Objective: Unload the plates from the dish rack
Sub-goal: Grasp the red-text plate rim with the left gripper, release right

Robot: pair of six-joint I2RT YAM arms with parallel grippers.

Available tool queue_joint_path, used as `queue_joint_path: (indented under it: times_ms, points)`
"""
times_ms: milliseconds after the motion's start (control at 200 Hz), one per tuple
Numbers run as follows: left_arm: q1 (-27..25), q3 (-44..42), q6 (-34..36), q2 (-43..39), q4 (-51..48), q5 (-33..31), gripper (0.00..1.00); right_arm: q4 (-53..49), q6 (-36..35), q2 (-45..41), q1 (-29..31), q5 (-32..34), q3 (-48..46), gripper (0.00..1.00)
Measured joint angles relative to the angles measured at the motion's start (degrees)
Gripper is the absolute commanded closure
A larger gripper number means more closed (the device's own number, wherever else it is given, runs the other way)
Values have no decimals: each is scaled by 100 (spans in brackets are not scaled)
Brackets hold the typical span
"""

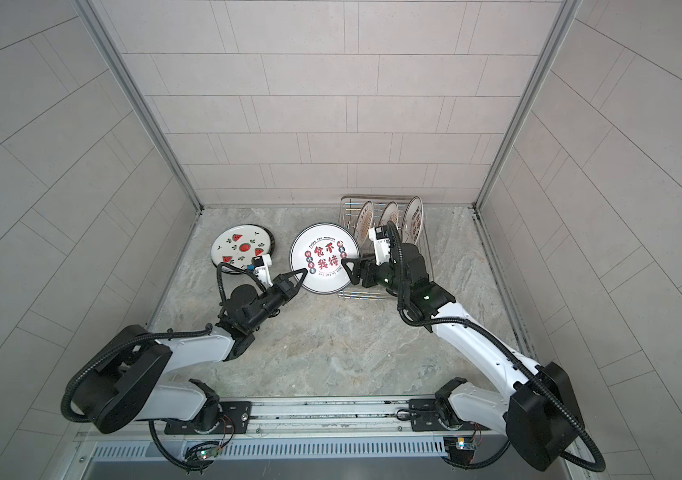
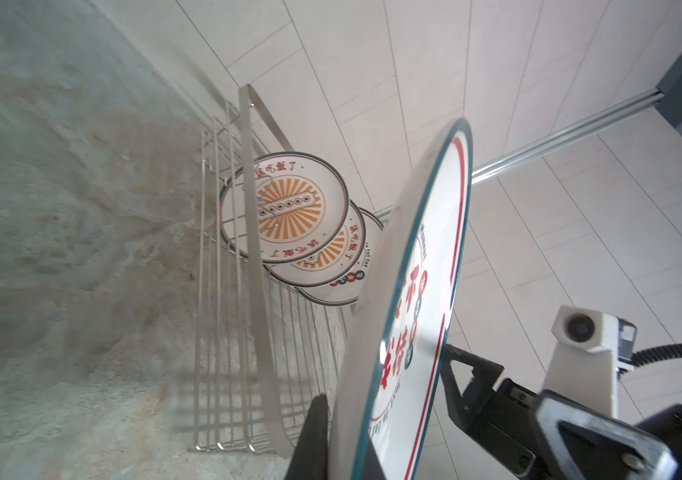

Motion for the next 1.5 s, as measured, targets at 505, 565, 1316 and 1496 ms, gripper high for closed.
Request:
queue_joint_path:
  times_ms: [505,565,1316,1496]
  points:
    - [227,-9,411,-1373,-1827,-564,100,-570,-697,-149,599,931,7,10]
    - [280,-44,444,-1606,-2065,-664,100,-651,-837,-144,767,1064,22,9]
    - [487,-212,-26,-3051,-5410,-2118,100,-1215,-1626,1318,1650,1449,1362,0]
    - [551,-267,-269,-3025,-5578,-2253,100,-1375,-1781,1698,1823,1421,1639,0]
